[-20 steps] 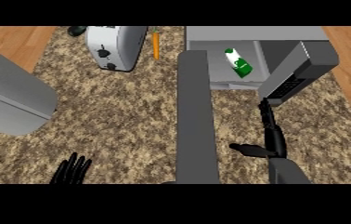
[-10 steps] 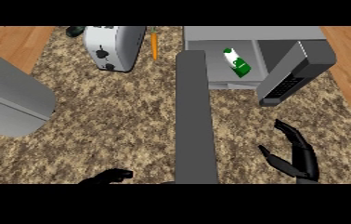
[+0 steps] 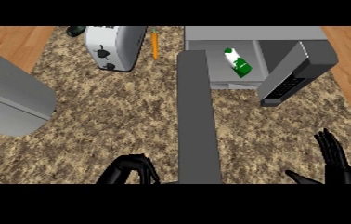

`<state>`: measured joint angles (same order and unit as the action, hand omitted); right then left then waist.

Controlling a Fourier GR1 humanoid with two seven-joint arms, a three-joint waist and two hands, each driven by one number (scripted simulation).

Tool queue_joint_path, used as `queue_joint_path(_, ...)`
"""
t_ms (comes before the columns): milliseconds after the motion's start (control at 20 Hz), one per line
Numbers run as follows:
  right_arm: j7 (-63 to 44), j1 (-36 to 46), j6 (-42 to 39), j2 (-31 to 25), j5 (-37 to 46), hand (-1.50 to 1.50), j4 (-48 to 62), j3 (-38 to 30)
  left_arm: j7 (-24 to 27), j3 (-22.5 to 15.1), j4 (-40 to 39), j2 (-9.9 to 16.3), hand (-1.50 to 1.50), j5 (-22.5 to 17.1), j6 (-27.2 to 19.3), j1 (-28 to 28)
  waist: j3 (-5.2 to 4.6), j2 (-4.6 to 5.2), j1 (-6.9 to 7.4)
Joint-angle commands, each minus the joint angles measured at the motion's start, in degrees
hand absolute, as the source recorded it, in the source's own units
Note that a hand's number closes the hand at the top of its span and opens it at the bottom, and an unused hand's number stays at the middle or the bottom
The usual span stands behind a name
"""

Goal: Pick up the milk, place it into the microwave and close the microwave

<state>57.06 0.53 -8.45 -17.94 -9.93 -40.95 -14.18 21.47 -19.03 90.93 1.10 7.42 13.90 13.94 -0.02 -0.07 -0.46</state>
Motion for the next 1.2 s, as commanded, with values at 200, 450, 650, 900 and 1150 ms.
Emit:
queue_joint_path(200, 2.58, -4.14, -7.20, -4.78, -1.77, -1.50, -0.49, -1.28, -1.91, -2.88, -11.23, -1.08, 1.50, 6.26, -3.45, -12.67, 0.01, 0.07, -0.28)
queue_joint_path(450, 1.47, 0.82, -8.96, -6.18, -3.31, -1.50, 2.61, -1.91, -10.32, -7.66, -20.10, -1.08, 1.50, 5.30, 2.23, -21.12, 0.13, 0.37, -0.51)
queue_joint_path(650, 2.23, -2.20, -10.11, -7.02, -3.48, -1.50, 0.85, -1.22, -11.90, -16.22, -27.33, -1.09, 1.50, 3.40, 3.28, -23.04, 0.05, 0.38, -1.38)
queue_joint_path(900, 2.92, -1.21, -12.14, -7.96, -4.28, -1.50, -0.78, -0.54, -6.94, -25.69, -34.83, -1.10, 1.50, -1.63, -6.56, -31.08, -0.01, 0.42, -1.63)
queue_joint_path(1150, 2.58, -2.45, -14.73, -8.91, -5.22, -1.50, -5.72, 1.16, -1.15, -33.55, -35.78, -1.08, 1.50, -8.96, -17.11, -32.77, -0.15, 0.66, -3.68)
